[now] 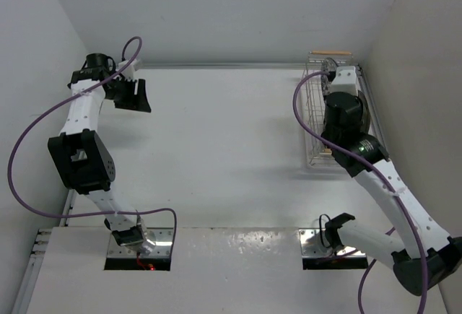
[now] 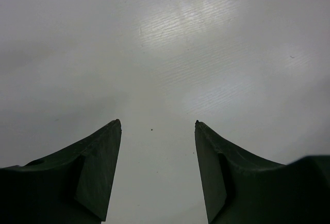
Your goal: Load the plates into the dish rack
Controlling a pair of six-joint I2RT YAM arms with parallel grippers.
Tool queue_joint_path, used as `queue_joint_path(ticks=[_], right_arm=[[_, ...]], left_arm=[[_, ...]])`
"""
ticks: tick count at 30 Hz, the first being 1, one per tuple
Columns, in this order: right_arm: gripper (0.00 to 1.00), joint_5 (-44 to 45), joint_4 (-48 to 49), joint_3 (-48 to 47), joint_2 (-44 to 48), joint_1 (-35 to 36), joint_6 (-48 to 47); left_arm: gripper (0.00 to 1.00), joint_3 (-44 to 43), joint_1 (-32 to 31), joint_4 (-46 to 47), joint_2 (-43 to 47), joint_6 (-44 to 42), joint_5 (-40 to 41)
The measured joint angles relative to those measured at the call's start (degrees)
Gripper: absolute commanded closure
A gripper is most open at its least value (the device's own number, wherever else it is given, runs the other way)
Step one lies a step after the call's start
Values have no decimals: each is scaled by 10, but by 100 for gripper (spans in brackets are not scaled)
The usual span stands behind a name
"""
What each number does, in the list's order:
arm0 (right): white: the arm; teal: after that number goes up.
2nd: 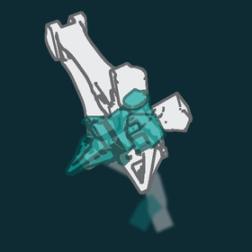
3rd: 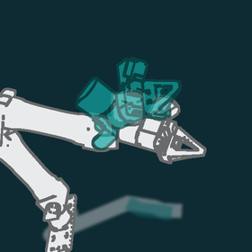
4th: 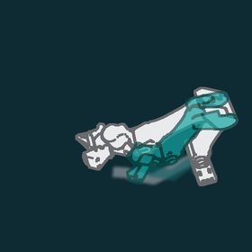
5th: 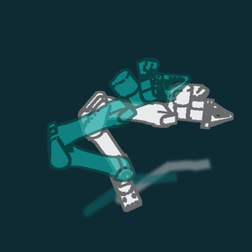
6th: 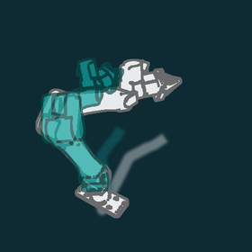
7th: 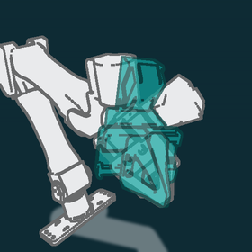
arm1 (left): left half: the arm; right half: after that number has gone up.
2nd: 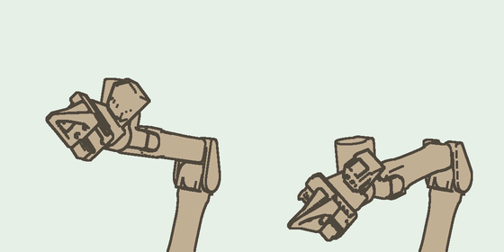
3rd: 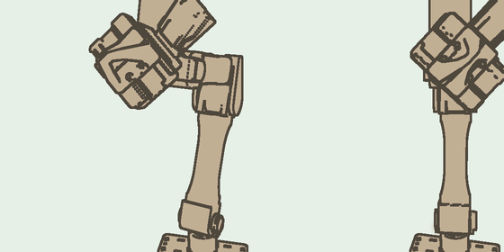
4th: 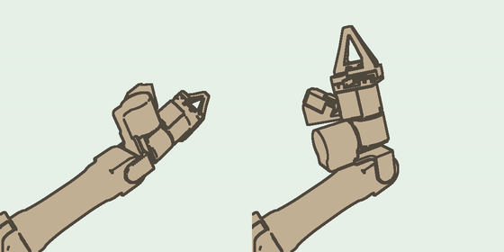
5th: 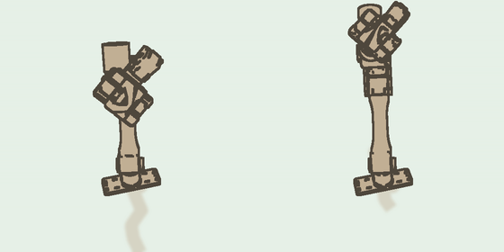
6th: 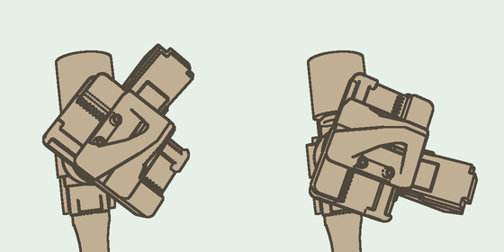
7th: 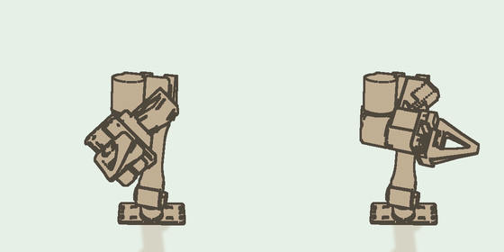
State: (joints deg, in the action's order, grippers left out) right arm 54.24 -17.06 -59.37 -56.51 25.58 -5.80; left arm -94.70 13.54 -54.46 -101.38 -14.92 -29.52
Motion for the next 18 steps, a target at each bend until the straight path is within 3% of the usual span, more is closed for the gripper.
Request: queue_joint_path(ticks=[10,18], right_arm=[[100,-3,-93,55,-3,-3,209],[100,15,-79,128,-10,-2,275]], left_arm=[[37,14,0,-1,0,0,-1],[37,15,0,-1,0,0,-1]])
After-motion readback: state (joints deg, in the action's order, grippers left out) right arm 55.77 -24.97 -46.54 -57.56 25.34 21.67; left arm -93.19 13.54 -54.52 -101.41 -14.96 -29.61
